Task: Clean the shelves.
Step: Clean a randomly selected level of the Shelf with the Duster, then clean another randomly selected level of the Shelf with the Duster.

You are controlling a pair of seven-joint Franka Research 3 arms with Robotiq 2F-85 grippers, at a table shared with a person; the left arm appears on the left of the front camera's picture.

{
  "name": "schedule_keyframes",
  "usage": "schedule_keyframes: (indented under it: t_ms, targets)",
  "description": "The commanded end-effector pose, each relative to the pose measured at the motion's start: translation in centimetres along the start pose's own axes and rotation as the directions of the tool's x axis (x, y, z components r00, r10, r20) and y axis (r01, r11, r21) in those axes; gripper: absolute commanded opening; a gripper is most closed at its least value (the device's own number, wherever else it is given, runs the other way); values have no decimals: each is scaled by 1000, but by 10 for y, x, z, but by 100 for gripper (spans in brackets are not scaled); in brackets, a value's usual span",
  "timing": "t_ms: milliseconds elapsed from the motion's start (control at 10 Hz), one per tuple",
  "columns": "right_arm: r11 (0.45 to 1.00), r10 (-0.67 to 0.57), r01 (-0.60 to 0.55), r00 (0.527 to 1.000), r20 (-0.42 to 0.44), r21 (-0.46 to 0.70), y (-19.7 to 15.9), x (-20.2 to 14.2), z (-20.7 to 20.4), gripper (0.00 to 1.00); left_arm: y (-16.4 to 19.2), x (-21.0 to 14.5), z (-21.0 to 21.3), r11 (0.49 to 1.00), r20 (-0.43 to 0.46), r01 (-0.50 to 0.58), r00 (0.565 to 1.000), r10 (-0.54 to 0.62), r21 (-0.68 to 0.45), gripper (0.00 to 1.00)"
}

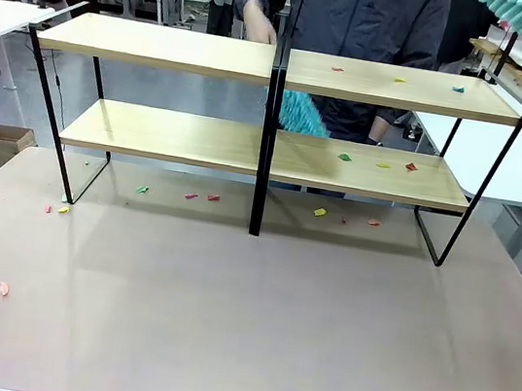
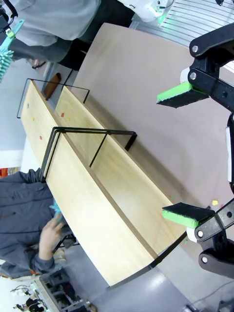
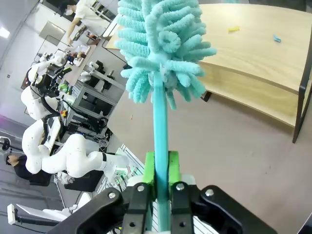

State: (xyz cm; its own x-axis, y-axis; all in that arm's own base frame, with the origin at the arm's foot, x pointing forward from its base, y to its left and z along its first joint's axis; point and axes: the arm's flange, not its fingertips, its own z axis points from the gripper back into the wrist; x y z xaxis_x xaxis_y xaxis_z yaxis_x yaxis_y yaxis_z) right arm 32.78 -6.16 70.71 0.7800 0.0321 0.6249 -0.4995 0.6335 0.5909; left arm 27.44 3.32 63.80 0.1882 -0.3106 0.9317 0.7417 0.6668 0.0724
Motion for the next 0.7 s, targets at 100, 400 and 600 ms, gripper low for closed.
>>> schedule_keyframes:
  t_ms: [100,400,600]
  targets:
    - [1000,17,-17,1000,9,14,3,0,1,12,1,-1,-1,1000,4,5,1000,-5,-9,100]
    - [1000,17,-17,1000,9,14,3,0,1,12,1,-1,-1,1000,4,5,1000,-5,-9,100]
    - [1000,17,-17,1000,9,14,3,0,1,12,1,-1,-1,1000,4,5,1000,-5,-9,100]
